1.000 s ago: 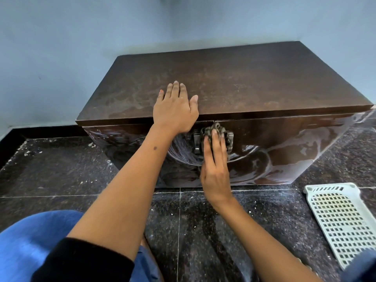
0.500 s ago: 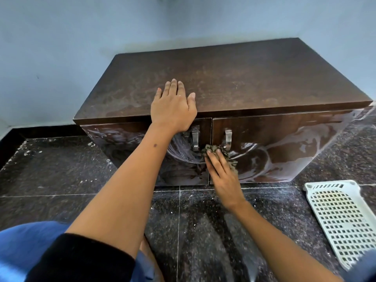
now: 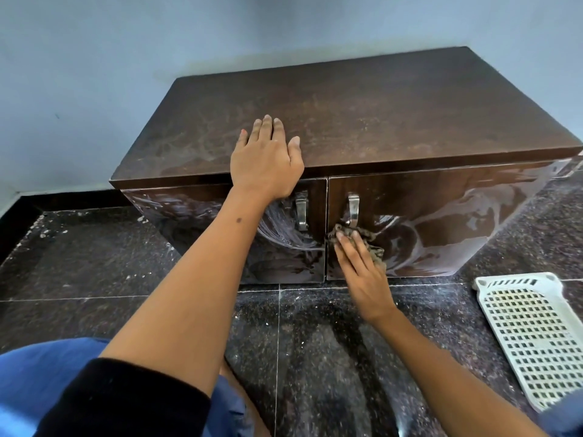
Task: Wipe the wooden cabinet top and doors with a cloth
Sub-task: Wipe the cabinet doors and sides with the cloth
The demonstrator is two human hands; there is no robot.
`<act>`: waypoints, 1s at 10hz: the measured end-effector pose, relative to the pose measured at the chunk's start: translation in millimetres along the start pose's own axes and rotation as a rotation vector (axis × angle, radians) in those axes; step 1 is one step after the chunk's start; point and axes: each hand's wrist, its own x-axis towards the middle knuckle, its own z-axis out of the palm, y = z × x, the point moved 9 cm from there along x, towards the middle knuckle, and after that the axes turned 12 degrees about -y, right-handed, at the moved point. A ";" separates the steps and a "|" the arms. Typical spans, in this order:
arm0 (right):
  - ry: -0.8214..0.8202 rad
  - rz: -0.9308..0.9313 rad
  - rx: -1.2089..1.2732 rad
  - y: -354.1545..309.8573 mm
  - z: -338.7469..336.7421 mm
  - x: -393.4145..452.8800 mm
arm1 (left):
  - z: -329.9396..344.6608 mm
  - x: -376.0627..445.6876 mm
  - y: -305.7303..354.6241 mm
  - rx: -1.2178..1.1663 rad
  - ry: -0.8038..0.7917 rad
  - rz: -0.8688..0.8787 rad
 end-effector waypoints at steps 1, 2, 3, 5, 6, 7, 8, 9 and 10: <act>0.005 0.003 0.003 -4.7 0.4 2.8 | -0.7 0.8 0.3 0.002 0.010 -0.004; -0.080 -0.041 -0.030 -4.4 6.1 1.3 | -2.4 0.4 -0.4 0.003 0.004 -0.011; -0.058 0.096 0.045 18.5 11.2 -12.8 | -1.3 -1.7 1.3 0.002 0.000 -0.003; 0.034 0.146 0.134 24.2 3.6 -8.4 | -1.8 0.3 0.6 0.006 0.012 -0.007; -0.033 0.116 0.131 29.2 9.1 -11.8 | -2.2 -1.2 0.0 0.003 0.004 -0.013; 0.036 0.211 0.179 41.9 5.2 -22.1 | -1.1 -2.3 0.7 -0.002 0.002 -0.008; 0.210 0.306 0.309 39.3 -6.6 -21.6 | -1.3 -2.0 -0.1 -0.003 0.014 -0.011; 0.240 0.251 0.309 25.8 -12.7 -12.0 | -4.0 -3.2 0.3 -0.003 0.031 -0.011; 0.197 0.216 0.271 30.4 -11.7 -15.3 | -6.2 -6.6 2.6 -0.006 0.038 -0.005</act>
